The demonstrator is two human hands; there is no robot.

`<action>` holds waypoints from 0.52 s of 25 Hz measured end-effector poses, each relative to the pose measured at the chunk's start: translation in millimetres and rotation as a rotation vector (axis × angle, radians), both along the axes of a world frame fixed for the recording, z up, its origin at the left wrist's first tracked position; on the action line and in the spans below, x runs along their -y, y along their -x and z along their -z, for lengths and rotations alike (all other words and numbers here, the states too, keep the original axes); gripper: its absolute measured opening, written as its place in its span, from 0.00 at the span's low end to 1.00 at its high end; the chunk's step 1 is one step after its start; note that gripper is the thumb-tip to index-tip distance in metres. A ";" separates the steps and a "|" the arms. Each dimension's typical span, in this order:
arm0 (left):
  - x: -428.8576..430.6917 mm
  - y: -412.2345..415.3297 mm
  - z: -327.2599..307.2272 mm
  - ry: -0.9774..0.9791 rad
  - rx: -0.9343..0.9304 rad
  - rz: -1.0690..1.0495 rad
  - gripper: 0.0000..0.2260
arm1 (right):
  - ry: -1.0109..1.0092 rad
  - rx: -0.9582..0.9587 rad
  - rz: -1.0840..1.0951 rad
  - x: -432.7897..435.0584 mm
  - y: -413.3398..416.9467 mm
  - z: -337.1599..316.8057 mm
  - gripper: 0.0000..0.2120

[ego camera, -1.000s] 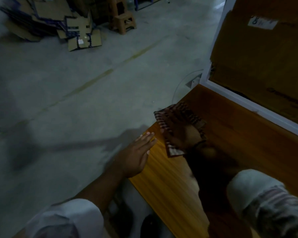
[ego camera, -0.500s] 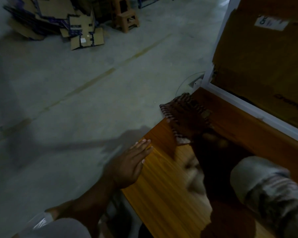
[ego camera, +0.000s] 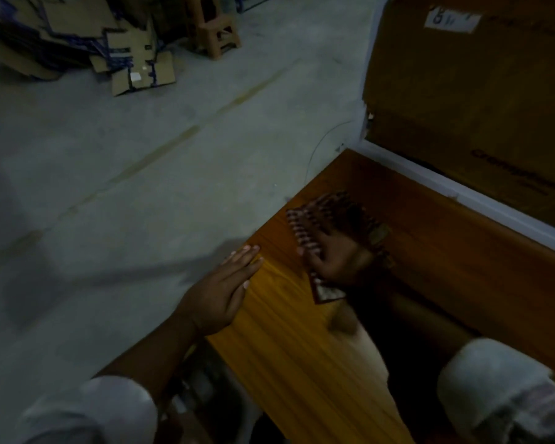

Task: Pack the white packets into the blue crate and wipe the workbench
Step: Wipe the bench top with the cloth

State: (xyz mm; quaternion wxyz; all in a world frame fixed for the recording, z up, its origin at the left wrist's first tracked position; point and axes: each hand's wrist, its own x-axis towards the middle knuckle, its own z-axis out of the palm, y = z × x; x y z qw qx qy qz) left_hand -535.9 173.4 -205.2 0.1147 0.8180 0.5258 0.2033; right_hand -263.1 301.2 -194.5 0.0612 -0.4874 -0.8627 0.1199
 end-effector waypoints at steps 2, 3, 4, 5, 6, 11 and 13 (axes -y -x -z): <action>-0.6 2.1 0.4 0.029 -0.001 -0.010 0.22 | -0.044 -0.069 0.216 15.4 -28.6 1.9 0.33; -0.7 2.5 2.7 0.045 0.002 -0.018 0.22 | -0.062 -0.074 0.346 28.0 -43.3 5.2 0.33; -1.6 2.7 4.1 0.053 0.011 -0.029 0.22 | -0.034 -0.046 0.448 42.9 -49.1 3.2 0.33; -2.0 3.1 4.0 0.051 0.017 -0.029 0.23 | 0.018 -0.050 0.487 62.2 -44.4 -2.7 0.33; -0.9 4.0 4.1 0.049 0.023 -0.018 0.23 | 0.036 -0.057 0.465 85.8 -31.1 -8.5 0.33; 3.4 10.2 7.2 0.015 0.038 -0.002 0.23 | -0.078 0.062 -0.025 228.5 12.3 -10.3 0.33; 5.3 9.8 8.0 0.033 0.029 -0.003 0.23 | -0.093 0.079 0.172 224.6 -9.6 -7.0 0.32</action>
